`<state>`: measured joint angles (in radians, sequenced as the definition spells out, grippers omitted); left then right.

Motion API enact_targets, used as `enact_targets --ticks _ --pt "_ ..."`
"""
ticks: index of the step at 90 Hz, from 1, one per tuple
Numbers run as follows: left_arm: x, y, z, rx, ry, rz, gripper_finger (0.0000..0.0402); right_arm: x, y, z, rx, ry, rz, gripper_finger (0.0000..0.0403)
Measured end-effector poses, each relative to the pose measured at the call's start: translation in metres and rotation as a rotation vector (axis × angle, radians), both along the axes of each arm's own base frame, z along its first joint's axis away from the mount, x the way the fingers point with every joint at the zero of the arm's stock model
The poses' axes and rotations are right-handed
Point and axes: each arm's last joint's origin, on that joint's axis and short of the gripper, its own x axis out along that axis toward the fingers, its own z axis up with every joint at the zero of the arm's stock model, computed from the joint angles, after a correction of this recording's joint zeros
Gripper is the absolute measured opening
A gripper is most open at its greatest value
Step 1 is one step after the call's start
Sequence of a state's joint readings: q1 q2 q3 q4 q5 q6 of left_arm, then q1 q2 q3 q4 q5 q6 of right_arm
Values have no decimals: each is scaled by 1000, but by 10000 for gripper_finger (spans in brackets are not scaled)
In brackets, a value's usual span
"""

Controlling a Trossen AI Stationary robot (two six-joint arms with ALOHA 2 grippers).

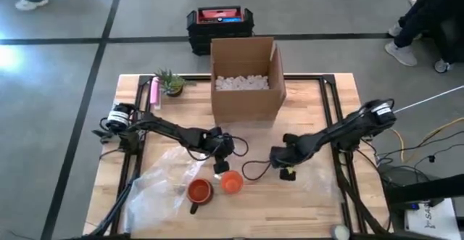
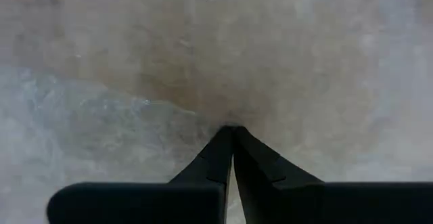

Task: Wrap mug
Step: Prepare the right transparent bubble wrap

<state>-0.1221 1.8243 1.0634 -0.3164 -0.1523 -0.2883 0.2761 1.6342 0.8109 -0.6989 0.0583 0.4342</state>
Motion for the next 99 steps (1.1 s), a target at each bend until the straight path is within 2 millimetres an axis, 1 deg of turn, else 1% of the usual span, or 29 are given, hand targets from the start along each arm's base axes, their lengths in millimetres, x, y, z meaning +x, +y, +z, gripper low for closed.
enact_targets --ticks 5,14,21,29,40,44,51,55,60,66,71,82,89,99 --pt "0 0 -3 -22 10 -17 0 -4 1 4 -6 72 3 2" --pt "2 -1 -8 -42 29 -36 0 -22 -2 19 -18 251 2 2" --pt "1 0 -10 -46 49 -36 0 -26 -4 44 -20 233 1 2" --pt "0 1 -13 -44 77 -33 0 -45 -10 61 -44 298 -4 2" --pt "-1 1 -14 -42 82 -34 0 -50 -12 84 -5 126 -49 2" --pt "-2 1 -11 -40 80 -38 0 -53 -13 87 5 84 -74 2" --pt "-5 2 -1 -35 90 -45 0 -46 -11 90 44 -65 -95 2" --pt "-7 2 7 -27 84 -42 0 -45 -12 89 22 -109 -93 2" --pt "-4 2 25 -5 8 -29 0 -43 -13 85 -49 -156 -79 2" --pt "-5 4 45 32 -63 -4 0 -28 -13 81 -107 -299 -69 2" --pt "-7 5 52 56 -94 13 0 -16 -14 75 -115 -380 -45 2" --pt "-7 7 55 68 -107 20 0 13 -18 51 -108 -472 -57 2" --pt "-6 7 56 74 -120 11 0 24 -19 31 -127 -451 -71 2" --pt "-5 7 47 78 -92 9 0 34 -16 2 -143 -368 -57 2"
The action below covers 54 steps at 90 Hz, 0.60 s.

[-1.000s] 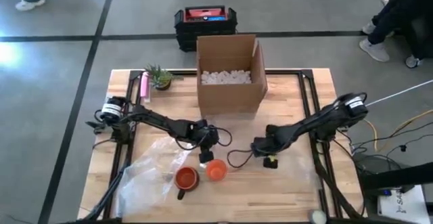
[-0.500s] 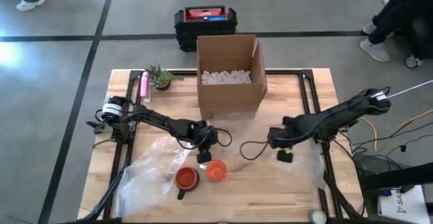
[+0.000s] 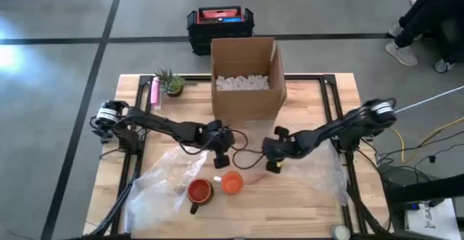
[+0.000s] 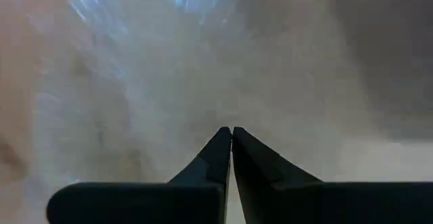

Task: Wrap mug
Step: Prepare the right transparent bubble wrap

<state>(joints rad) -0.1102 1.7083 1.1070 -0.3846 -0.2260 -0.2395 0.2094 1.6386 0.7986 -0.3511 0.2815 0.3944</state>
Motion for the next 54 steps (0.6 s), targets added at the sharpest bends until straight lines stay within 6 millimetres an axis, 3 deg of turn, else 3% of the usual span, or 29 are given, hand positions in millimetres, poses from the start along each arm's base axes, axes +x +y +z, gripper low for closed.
enact_targets --ticks 14,25,39,54 --pt "2 0 0 7 -19 -12 0 33 7 -14 -2 -20 57 2" --pt "5 -1 2 7 -53 -19 0 69 17 -10 7 -86 171 2" --pt "3 0 -4 20 -43 -34 0 100 25 23 -35 -132 290 2" --pt "-4 1 -20 10 -51 -27 0 97 26 55 -54 -20 314 2"
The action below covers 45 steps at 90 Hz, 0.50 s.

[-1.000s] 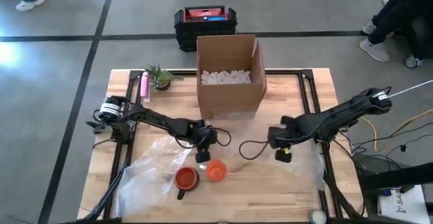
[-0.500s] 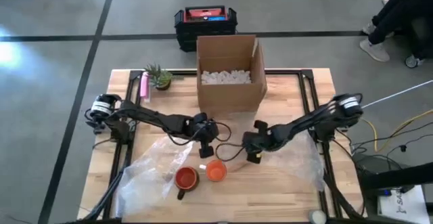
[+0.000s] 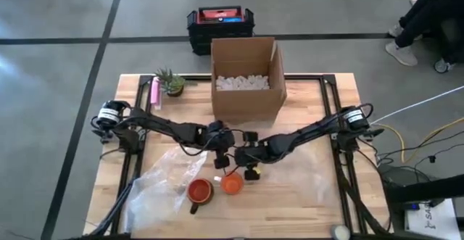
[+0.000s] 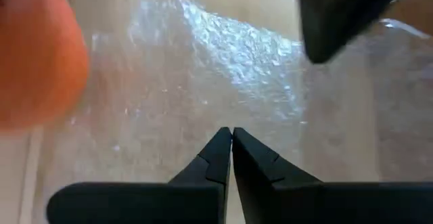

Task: Wrap mug
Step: Prepare the right transparent bubble wrap

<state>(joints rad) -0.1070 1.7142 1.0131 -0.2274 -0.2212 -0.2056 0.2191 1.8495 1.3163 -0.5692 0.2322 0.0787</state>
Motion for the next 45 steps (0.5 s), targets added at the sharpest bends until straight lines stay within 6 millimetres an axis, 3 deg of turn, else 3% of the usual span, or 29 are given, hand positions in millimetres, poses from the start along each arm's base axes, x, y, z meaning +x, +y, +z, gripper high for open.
enact_targets --ticks 21,45 --pt "-5 0 -16 -46 -132 -7 0 -24 2 24 11 48 -48 2" --pt "-6 3 -37 -73 -101 -1 0 -51 10 11 7 174 -123 2"
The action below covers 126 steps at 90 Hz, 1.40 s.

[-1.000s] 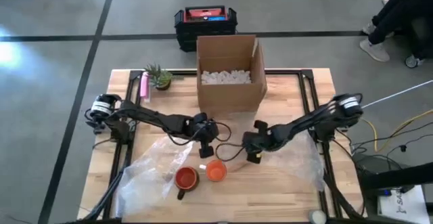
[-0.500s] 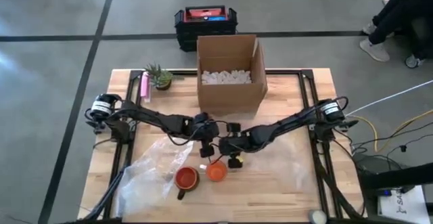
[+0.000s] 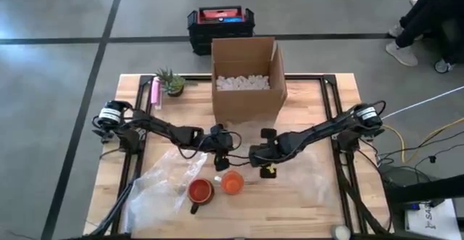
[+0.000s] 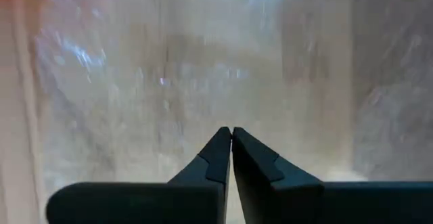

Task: Wrap mug
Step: Prepare the right transparent bubble wrap

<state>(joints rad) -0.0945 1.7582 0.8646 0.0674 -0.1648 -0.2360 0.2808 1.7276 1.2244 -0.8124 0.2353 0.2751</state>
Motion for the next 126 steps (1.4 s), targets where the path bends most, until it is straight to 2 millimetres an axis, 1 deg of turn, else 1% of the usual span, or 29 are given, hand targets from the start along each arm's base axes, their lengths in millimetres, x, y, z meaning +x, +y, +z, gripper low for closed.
enact_targets --ticks 13,22,26,31,36,45,55,70,79,87,95,101,113,121,126 --pt "1 1 0 4 -6 -1 0 -15 7 -12 18 48 -39 2" --pt "4 3 -6 1 -12 3 0 -29 12 -20 46 85 -57 2" --pt "5 2 -13 7 10 -8 0 -34 13 -22 47 93 -58 2" --pt "-1 4 -27 16 85 -28 0 -42 15 -20 55 101 -64 2" --pt "5 3 -32 0 81 -46 0 -46 16 -19 71 83 -64 2" --pt "6 2 -43 -13 108 -46 0 -50 12 -28 52 80 -84 2" --pt "7 3 -42 -27 106 -50 0 -47 12 -28 78 16 -80 2" --pt "7 4 -39 -37 93 -51 0 -51 5 -47 87 -17 -88 2" --pt "7 4 -39 -39 96 -50 0 -63 2 -56 78 61 -103 2" --pt "7 4 -39 -44 96 -49 0 -69 0 -57 107 134 -107 2" --pt "8 4 -39 -49 86 -51 0 -80 -3 -54 84 252 -114 2" --pt "7 4 -40 -51 87 -52 0 -91 -6 -46 49 370 -121 2" --pt "7 4 -40 -52 92 -52 0 -100 -10 -20 -2 473 -127 2" --pt "6 4 -40 -52 94 -52 0 -114 -18 -4 -92 575 -144 2" --pt "6 4 -41 -52 95 -53 0 -120 -23 7 -168 594 -180 2"
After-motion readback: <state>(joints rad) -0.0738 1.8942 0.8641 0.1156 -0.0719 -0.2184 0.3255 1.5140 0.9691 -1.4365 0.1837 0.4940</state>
